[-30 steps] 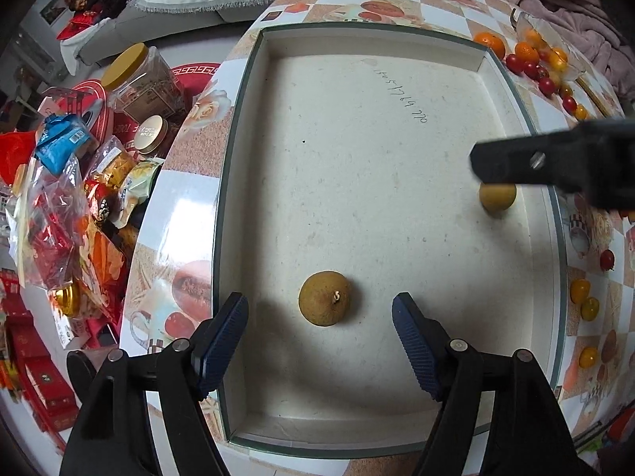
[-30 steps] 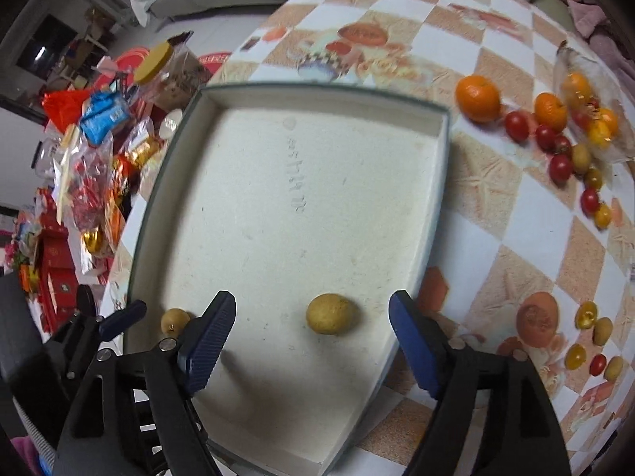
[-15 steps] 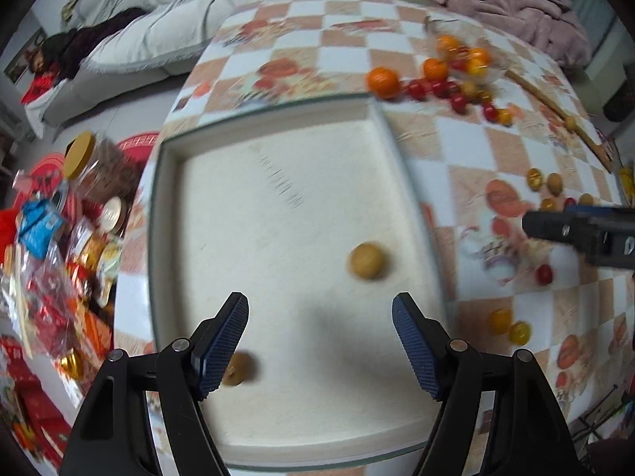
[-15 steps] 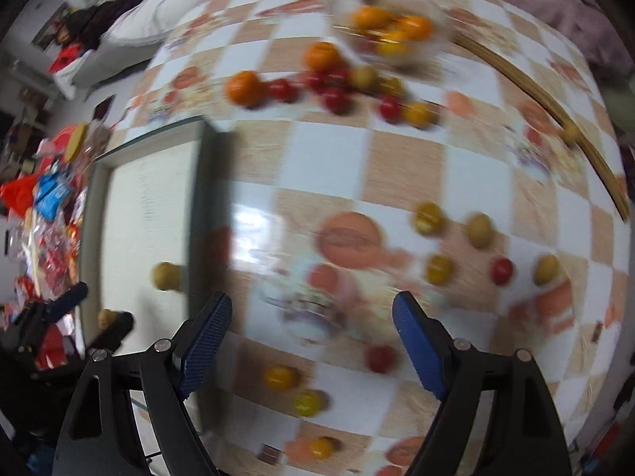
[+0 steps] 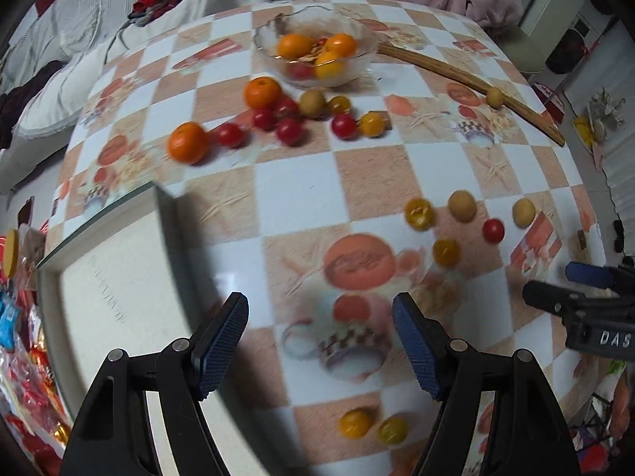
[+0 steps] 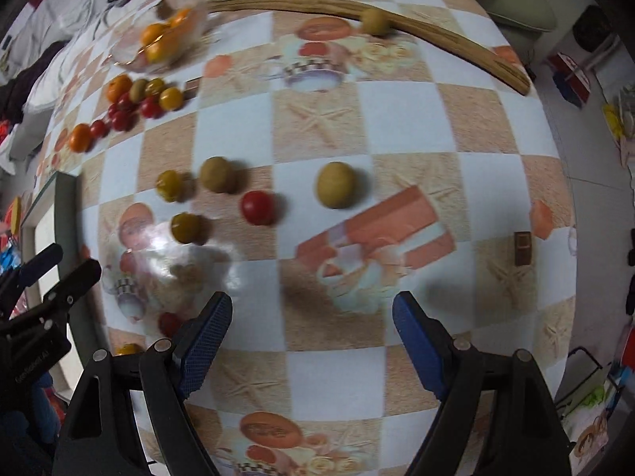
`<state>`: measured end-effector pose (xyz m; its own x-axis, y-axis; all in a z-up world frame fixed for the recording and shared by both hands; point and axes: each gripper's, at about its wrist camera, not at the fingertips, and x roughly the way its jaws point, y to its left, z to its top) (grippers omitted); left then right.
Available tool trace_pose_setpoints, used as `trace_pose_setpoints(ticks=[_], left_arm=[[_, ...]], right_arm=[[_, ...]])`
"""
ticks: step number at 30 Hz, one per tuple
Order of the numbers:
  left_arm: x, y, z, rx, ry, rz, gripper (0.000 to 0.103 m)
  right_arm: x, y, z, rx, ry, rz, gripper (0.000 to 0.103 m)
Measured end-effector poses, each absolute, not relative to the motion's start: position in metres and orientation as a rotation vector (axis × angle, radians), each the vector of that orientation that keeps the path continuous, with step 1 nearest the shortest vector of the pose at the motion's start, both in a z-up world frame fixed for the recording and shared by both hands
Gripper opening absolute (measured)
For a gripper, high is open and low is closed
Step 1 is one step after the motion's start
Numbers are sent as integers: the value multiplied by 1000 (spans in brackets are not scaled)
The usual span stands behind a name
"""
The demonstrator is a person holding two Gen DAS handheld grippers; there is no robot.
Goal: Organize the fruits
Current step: 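Move both open grippers back over the fruits on the table, then grasp a yellow cherry tomato with the left gripper while the right grasps a brown fruit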
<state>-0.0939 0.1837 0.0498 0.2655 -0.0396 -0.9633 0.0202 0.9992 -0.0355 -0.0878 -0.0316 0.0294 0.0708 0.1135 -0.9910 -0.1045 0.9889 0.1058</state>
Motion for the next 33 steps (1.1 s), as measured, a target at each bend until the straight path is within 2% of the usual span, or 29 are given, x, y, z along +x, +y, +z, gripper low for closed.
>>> trace_pose_setpoints(ticks=[15,21,23,24,26,28,31,33], left_arm=[[-36,141,25,-6,1327,-63,76],[-28,129,13,17,1349,-69,76],[-26,128,11,28,1353,-67,75],[-25,127,9,27,1359,-68,64],[-25,126,9,28,1360,-70,59],[-25,125,9,31,1352,-82,42],[-26,124,11,34,1352,-102,23],[-27,126,12,5,1361,-112,23]], right_arm=[[-41,-55,17,88,1453,157,85],[-22,-48,4,85,1465,177,69],[-20,-44,3,65,1458,176,67],[-18,-42,3,55,1457,176,64],[-18,-34,4,27,1450,176,51],[-19,-32,5,18,1447,188,28],[-18,-34,6,47,1452,205,27],[-23,-37,10,84,1450,208,27]])
